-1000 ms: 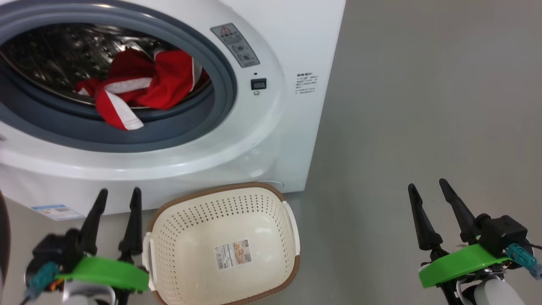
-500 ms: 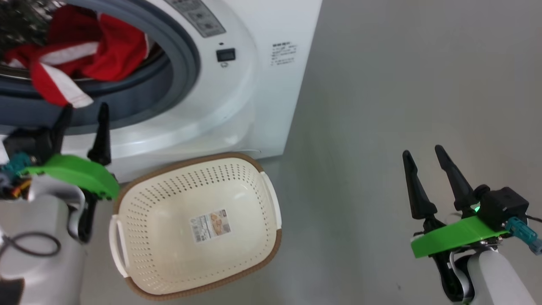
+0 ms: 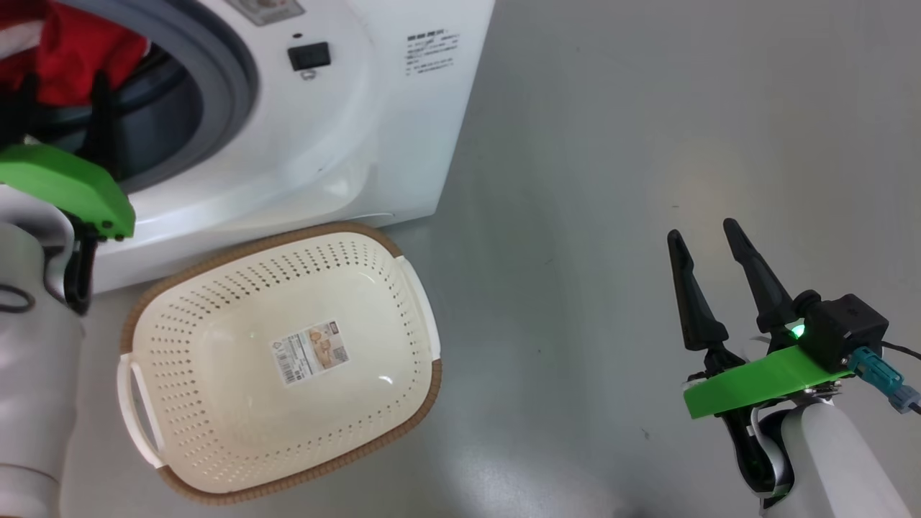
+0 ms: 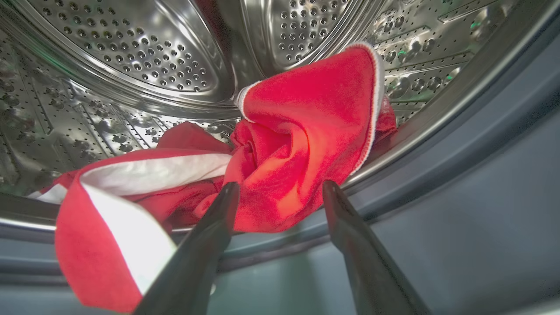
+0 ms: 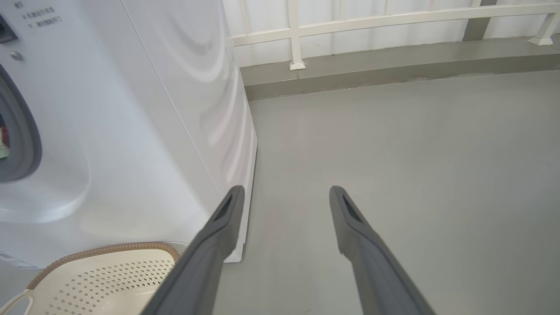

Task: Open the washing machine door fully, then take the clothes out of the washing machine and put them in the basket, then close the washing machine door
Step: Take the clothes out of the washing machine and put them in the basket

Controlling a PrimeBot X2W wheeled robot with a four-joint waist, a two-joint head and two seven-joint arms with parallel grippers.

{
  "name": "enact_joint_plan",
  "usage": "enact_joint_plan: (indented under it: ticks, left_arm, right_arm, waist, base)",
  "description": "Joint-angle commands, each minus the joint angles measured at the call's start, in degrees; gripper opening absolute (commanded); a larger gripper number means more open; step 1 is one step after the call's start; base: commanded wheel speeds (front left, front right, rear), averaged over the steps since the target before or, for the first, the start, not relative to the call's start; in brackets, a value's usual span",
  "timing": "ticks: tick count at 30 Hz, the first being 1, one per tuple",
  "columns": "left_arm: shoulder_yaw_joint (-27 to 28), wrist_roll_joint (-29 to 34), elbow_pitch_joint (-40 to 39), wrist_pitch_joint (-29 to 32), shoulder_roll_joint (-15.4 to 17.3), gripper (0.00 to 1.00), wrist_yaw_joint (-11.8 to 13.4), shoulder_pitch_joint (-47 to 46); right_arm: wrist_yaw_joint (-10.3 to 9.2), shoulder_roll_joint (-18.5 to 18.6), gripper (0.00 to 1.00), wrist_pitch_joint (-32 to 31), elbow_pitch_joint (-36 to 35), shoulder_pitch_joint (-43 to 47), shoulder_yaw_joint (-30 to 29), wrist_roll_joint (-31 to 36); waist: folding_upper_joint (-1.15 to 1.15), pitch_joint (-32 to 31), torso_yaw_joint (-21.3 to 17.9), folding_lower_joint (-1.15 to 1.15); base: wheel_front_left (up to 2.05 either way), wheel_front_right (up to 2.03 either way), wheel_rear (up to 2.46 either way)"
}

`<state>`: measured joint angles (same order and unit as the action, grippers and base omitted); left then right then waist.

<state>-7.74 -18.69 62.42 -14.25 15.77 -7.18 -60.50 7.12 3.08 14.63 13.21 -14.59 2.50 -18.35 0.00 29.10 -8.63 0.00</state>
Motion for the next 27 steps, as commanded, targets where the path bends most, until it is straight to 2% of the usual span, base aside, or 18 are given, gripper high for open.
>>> enact_joint_plan:
  ticks: [1,16,18,20,22,27]
  left_arm:
    - [0.08,0.9,0.43,-0.58,3.57,1.0,-0.26,-2.04]
    - [-2.9,2.87,6.73,-0.73,5.19,1.0,-0.28,-6.22]
    - [-3.0,2.85,7.05,-0.73,5.26,0.49,-0.28,-6.49]
    - [-3.19,2.91,7.54,-0.73,5.33,0.32,-0.26,-6.62]
    - [-3.36,3.02,7.77,-0.73,5.39,0.02,-0.09,-6.73]
    - [-2.6,2.37,6.06,-0.74,4.66,0.0,0.8,-6.63]
  right_arm:
    - [0.36,-0.15,1.0,0.37,-1.3,-0.63,1.5,-0.26]
    - [0.36,-0.2,1.0,0.37,-1.2,-1.3,4.09,-2.31]
    - [0.36,-0.2,1.0,0.37,-1.17,-1.27,4.14,-2.4]
    - [0.36,-0.2,1.0,0.37,-1.14,-1.22,4.21,-2.46]
    - [0.36,-0.2,1.0,0.37,-1.16,-1.18,4.19,-2.53]
    - [0.36,-0.2,1.0,0.37,-1.12,-1.11,3.69,-2.54]
  waist:
    - [0.0,0.91,-0.91,0.0]
    - [0.0,1.25,-2.76,0.0]
    - [0.0,1.2,-2.9,0.0]
    - [0.0,1.05,-3.07,0.0]
    - [0.0,0.91,-3.2,0.0]
    - [0.0,0.56,-2.8,0.0]
  base:
    - [0.0,0.0,0.0]
    - [0.0,0.0,0.0]
    - [0.0,0.0,0.0]
    - [0.0,0.0,0.0]
    - [0.0,0.0,0.0]
    - [0.0,0.0,0.0]
